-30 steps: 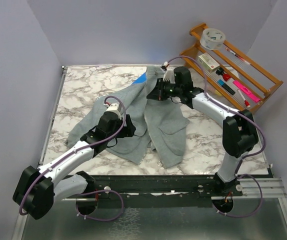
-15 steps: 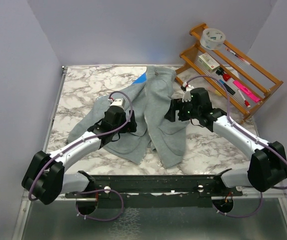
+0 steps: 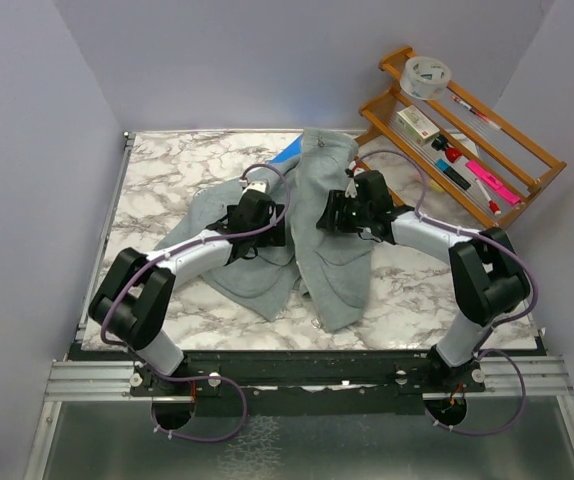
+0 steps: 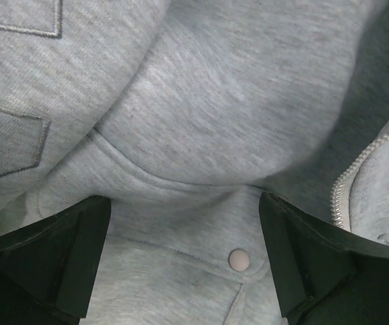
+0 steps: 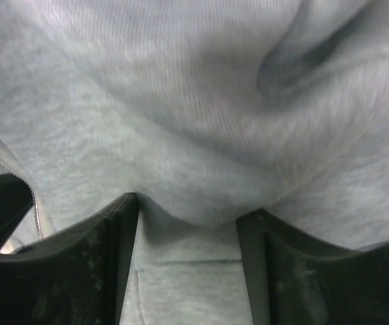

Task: Zip up the jacket
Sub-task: Flatten out the jacket at the center of the board.

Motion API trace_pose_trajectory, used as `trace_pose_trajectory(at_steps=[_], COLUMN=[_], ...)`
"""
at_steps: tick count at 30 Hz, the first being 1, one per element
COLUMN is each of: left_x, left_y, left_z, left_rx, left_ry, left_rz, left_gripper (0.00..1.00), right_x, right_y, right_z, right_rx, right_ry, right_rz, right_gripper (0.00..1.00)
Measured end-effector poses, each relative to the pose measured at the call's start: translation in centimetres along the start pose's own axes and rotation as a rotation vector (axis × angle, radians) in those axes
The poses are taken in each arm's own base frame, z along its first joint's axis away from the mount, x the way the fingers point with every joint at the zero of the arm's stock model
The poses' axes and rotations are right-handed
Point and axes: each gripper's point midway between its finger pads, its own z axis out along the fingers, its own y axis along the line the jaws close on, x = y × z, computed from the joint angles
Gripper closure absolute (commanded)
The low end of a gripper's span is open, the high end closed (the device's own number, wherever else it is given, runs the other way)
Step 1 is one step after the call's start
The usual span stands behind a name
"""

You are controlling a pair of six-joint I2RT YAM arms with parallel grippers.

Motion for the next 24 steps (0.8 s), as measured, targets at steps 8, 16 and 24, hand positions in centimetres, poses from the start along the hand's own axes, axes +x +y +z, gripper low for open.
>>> trace_pose_trajectory(at_steps=[8,16,24], left_x=[-0.6,-1.2,-1.3], left_y=[2.1,5.6,6.9], left_z=[3.0,3.4,1.8], left_rx=[-0.051,-0.03,0.0], left_ry=[0.018,-0.01,-0.06], left_rz=[-0.066,-0.26,-0.355], left_gripper=[0.78,0.98,0.81], right_x=[-3.7,-5.9,-6.4], right_y=[-2.3,-6.5,-7.1], right_z=[1.2,0.2,-0.6], right_rx=[0.089,0.158,0.122], right_ry=[-0.124,-0.182,-0.183], right_rz=[0.072,0.147,0.145], right_gripper=[0.92,1.0,0.78])
